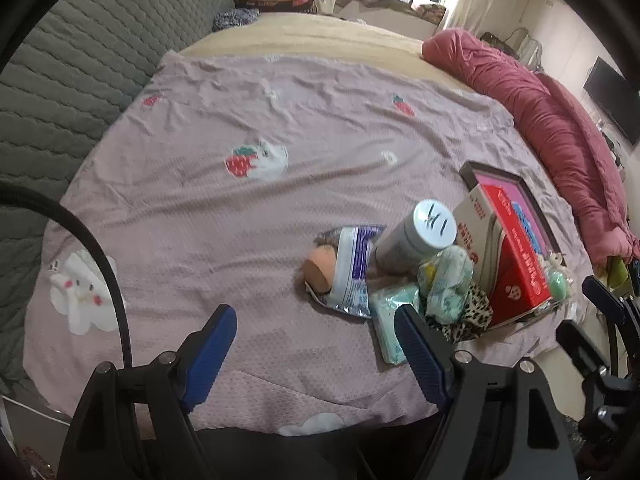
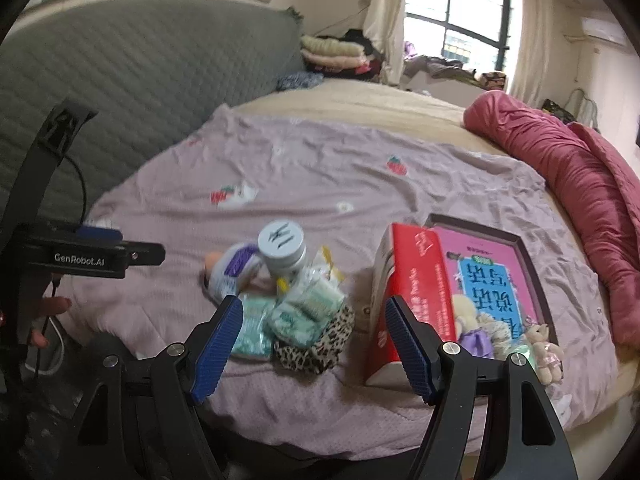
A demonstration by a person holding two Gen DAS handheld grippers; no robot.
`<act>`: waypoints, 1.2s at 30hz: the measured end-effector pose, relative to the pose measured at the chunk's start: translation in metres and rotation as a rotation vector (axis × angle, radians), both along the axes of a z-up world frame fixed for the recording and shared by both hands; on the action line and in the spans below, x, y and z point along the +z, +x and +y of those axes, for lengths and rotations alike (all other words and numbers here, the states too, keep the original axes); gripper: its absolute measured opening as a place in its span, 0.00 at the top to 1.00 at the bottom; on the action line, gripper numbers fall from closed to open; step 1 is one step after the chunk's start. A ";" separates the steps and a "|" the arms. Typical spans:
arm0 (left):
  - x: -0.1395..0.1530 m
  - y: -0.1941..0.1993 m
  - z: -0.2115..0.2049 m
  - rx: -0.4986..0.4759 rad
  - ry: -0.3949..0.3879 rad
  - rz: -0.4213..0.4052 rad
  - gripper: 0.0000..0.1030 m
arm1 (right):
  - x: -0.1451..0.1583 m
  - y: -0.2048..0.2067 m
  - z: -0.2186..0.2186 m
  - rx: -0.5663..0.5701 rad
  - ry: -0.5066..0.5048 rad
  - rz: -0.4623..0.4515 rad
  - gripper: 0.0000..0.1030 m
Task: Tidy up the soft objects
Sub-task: 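Move both tools to the pile of items beside the tissue box, then grasp the peach makeup sponge with the left tool while the right tool grasps the white wipes pack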
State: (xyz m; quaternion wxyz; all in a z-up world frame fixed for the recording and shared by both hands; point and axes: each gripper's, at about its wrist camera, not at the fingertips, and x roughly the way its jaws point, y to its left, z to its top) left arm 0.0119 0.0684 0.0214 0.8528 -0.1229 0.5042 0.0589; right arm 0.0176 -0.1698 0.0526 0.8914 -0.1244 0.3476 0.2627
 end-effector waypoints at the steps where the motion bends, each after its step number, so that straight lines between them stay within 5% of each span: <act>1: -0.004 0.002 -0.001 -0.002 -0.007 0.005 0.21 | -0.005 0.000 0.003 0.005 -0.010 0.004 0.27; 15: -0.052 0.037 0.013 0.003 -0.100 0.034 0.21 | -0.049 0.044 0.021 -0.017 0.007 0.162 0.27; 24: -0.083 0.052 0.058 0.058 -0.198 0.059 0.21 | -0.067 0.061 0.035 -0.011 -0.019 0.189 0.27; 36: -0.114 0.080 0.058 0.037 -0.319 0.073 0.21 | -0.082 0.079 0.045 -0.017 -0.029 0.222 0.27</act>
